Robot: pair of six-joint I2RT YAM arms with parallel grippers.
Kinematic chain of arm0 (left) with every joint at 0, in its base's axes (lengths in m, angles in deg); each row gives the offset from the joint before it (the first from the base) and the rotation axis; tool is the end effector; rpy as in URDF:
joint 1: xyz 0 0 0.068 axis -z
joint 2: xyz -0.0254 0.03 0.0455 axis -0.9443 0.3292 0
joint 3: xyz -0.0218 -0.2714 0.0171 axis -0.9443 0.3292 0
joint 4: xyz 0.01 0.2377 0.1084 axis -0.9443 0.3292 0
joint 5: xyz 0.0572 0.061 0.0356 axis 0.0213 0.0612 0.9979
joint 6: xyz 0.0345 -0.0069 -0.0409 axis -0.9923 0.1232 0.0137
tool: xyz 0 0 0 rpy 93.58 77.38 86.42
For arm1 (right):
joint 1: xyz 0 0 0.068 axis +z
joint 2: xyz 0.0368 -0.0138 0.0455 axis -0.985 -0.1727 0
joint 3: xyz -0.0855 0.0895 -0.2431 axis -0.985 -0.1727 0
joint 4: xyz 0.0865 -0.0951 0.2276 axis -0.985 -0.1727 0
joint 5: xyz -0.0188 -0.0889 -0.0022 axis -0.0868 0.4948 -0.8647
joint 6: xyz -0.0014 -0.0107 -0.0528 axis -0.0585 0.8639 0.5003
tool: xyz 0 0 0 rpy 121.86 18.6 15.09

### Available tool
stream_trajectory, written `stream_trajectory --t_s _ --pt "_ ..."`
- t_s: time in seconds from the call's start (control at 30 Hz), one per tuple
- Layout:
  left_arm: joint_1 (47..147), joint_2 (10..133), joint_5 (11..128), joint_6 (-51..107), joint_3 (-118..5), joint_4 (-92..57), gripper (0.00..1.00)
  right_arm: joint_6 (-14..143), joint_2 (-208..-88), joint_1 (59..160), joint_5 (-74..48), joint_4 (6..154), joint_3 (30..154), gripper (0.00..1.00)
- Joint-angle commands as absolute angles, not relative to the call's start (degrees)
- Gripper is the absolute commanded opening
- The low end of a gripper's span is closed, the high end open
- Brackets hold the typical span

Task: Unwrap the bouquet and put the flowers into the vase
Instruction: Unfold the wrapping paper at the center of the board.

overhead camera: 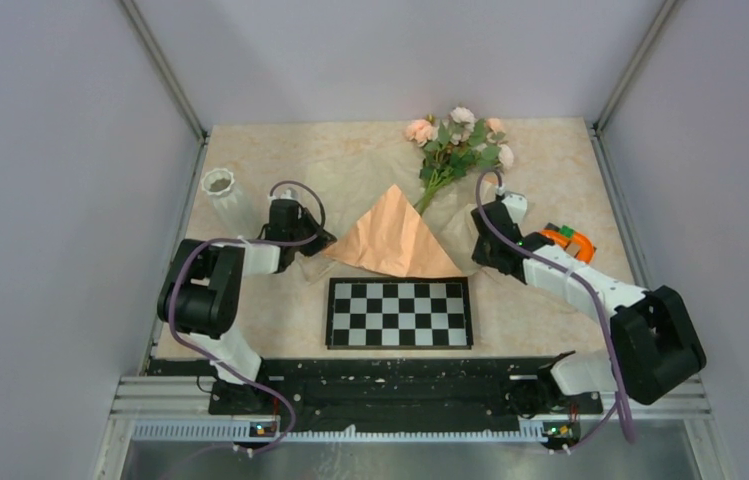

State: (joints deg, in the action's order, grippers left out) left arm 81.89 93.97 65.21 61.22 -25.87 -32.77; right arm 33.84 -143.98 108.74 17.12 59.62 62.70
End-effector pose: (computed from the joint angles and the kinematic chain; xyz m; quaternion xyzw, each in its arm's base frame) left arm 0.3176 -0.0704 0.1357 -0.2163 0.8721 -0.2886 0.3306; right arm 0.2414 0.1167 0.2137 0.1352 0.9193 0.0219 0.3689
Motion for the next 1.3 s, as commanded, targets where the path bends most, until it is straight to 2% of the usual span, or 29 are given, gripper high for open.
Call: stream_trajectory --t_s 0.0,0.1,0.23,0.5,0.6,0.67,0.83,0.97,1.1,1.17,1.2,1.23,1.27 --pt "81.6 92.1 64.7 59.6 -26.8 -34.4 0.00 31.2 -139.5 108.4 17.8 56.9 60.1 0.23" --pt "81.6 89.7 65.1 57.8 -27.0 -32.5 0.01 30.2 -136.7 108.4 18.9 54.2 59.4 0.35" --pt "81.6 85.4 66.7 54.6 -27.5 -28.6 0.08 30.5 -132.0 108.4 21.4 50.1 60.9 0.51" --pt "81.7 80.2 63.9 51.9 -29.5 -24.5 0.27 37.9 -126.7 108.4 20.1 44.5 71.3 0.80" --pt "81.7 81.1 62.2 51.6 -31.0 -24.6 0.37 41.2 -128.4 107.1 17.3 43.8 76.2 0.86" --pt "81.7 82.7 61.0 51.2 -32.8 -24.1 0.48 43.6 -130.2 104.3 12.9 44.1 78.7 0.86" --pt "81.5 88.4 60.6 50.3 -38.7 -22.7 0.82 48.0 -134.6 95.8 1.7 48.0 81.4 0.86" --pt "81.1 93.8 60.5 50.2 -44.5 -21.4 0.91 49.8 -137.9 90.2 -9.0 53.0 80.9 0.86" --pt "80.4 98.8 60.9 50.9 -48.9 -22.5 0.95 50.4 -140.8 88.0 -12.0 56.7 80.0 0.81" --pt "79.8 102.1 60.0 51.3 -52.5 -22.7 0.96 49.8 -141.7 87.1 -11.9 57.6 79.8 0.74" --pt "79.6 103.8 59.7 51.6 -54.0 -22.6 0.96 49.5 -141.9 86.8 -11.5 58.0 79.5 0.67" --pt "79.4 105.4 59.5 51.8 -55.4 -22.4 0.96 49.1 -142.0 86.5 -11.1 58.0 79.3 0.59" --pt "79.1 106.9 59.2 52.4 -56.4 -22.2 0.96 48.8 -141.8 86.3 -10.7 58.2 78.8 0.45"
